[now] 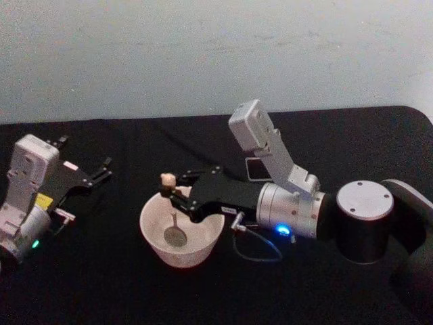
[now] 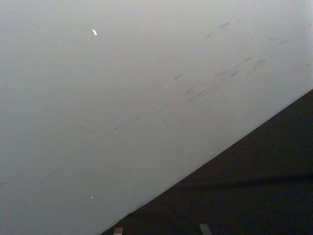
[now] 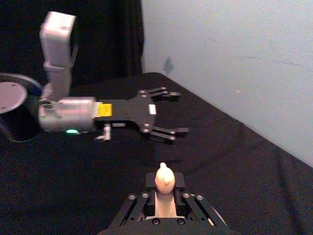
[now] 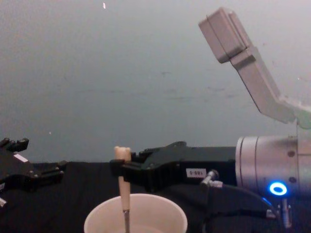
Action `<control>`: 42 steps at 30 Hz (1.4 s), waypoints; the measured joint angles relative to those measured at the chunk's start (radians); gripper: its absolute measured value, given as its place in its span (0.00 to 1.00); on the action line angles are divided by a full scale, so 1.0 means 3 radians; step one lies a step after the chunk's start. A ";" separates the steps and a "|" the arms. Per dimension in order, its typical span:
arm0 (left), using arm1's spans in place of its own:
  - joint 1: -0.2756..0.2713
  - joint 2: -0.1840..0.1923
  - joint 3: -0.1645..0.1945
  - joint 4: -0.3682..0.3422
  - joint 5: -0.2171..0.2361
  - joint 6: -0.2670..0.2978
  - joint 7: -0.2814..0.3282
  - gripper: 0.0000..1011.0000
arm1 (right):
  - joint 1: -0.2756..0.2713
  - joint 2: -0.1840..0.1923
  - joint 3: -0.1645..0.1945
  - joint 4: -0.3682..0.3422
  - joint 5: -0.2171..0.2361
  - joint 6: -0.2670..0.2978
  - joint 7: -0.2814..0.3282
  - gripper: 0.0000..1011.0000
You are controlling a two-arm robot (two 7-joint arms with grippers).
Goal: Pick up the stirring spoon with one hand, stir inside the cup, then place it back in its original position.
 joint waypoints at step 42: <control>0.0000 0.0000 0.0000 0.0000 0.0000 0.0000 0.0000 0.99 | -0.0172 0.0108 0.0385 -0.0331 0.0369 0.0246 -0.0351 0.21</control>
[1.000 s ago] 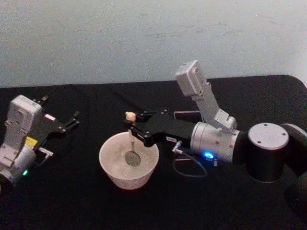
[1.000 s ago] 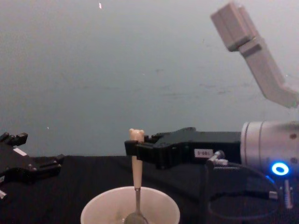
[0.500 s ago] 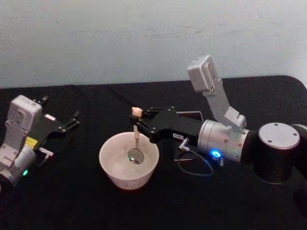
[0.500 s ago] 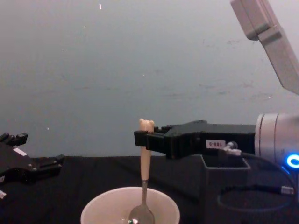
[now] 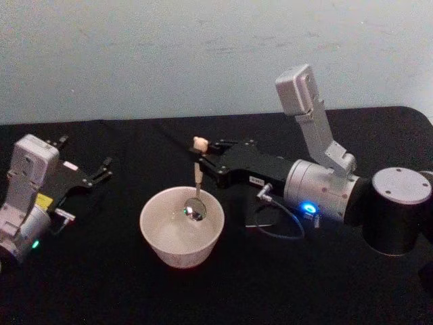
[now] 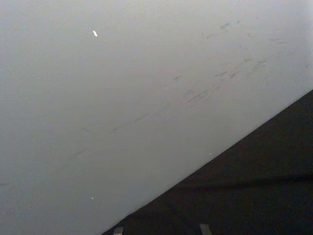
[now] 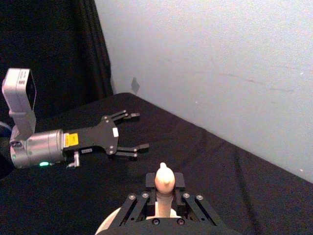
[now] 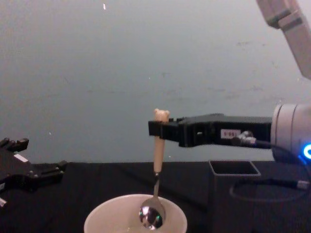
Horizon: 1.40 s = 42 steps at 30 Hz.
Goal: Pick up the stirring spoon with one hand, stir inside the cup, then place it back in its original position.
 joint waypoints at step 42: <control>0.0000 0.0000 0.0000 0.0000 0.0000 0.0000 0.0000 0.99 | -0.0248 0.0326 0.0625 -0.0447 0.0824 -0.0048 -0.0432 0.21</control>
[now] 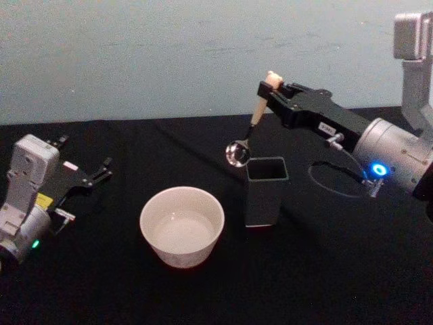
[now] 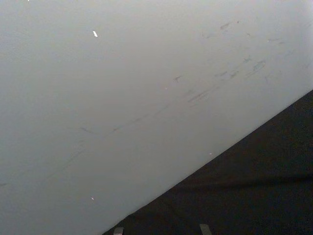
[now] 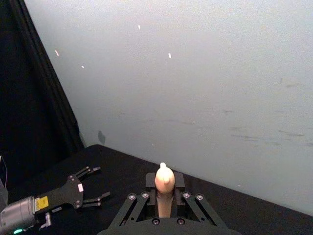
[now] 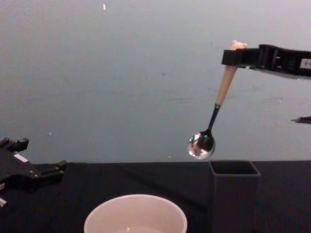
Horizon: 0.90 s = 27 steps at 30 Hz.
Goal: Pick up the stirring spoon with one hand, stir inside the cup, then place it back in its original position.
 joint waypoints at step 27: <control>0.0000 0.0000 0.0000 0.0000 0.0000 0.0000 0.0000 0.99 | -0.0227 0.0289 0.0086 -0.0061 0.0027 -0.0225 -0.0062 0.21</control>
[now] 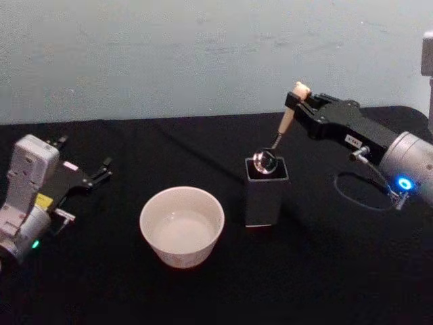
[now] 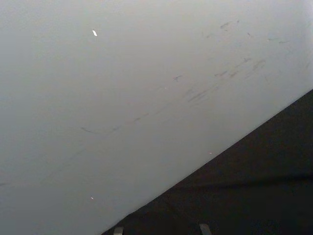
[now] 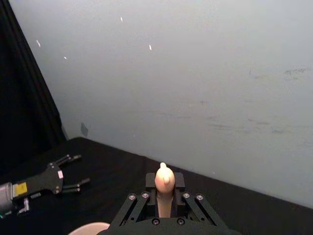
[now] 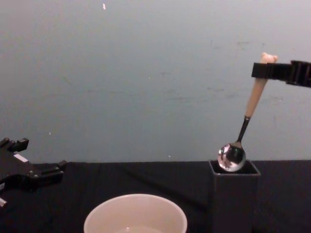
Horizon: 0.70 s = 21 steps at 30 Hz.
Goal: Pick up the stirring spoon with one hand, stir inside the cup, then place it back in its original position.
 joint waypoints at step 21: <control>0.0000 0.0000 0.0000 0.0000 0.0000 0.0000 0.0000 0.99 | 0.0038 -0.0124 -0.0146 0.0288 -0.0141 0.0121 0.0006 0.21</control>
